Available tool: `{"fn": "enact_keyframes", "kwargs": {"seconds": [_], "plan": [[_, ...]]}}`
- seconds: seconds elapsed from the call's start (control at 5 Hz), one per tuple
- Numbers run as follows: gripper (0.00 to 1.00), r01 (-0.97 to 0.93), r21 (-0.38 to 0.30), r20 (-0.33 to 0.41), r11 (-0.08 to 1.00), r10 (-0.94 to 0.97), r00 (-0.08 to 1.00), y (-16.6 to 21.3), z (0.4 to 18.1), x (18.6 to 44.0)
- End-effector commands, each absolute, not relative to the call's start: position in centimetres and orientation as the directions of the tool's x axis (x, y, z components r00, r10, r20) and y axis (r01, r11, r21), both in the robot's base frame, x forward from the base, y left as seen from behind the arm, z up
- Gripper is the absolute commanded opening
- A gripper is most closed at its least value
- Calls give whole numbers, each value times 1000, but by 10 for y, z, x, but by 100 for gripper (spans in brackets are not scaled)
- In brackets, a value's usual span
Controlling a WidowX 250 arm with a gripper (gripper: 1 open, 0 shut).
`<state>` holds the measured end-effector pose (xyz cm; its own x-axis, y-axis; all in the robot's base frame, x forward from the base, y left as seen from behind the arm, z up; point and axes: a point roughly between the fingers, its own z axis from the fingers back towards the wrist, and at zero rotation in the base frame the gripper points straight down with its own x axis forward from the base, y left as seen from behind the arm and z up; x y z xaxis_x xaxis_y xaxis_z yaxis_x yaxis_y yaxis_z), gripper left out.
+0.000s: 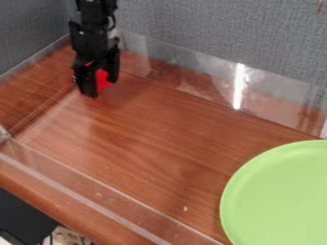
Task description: Put the red object on the green plate
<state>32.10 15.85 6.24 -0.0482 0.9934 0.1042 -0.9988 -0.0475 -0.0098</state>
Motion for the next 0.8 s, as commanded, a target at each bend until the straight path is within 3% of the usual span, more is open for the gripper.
{"fn": "enact_keyframes", "kwargs": {"seconds": [0.0,0.4,0.6], "plan": [[0,-988,-90,128,-126,982,-137,179,98,316],[0,-996,-91,134,-17,991,-29,180,90,317],[0,-995,-92,137,-46,989,-58,181,85,326]]}}
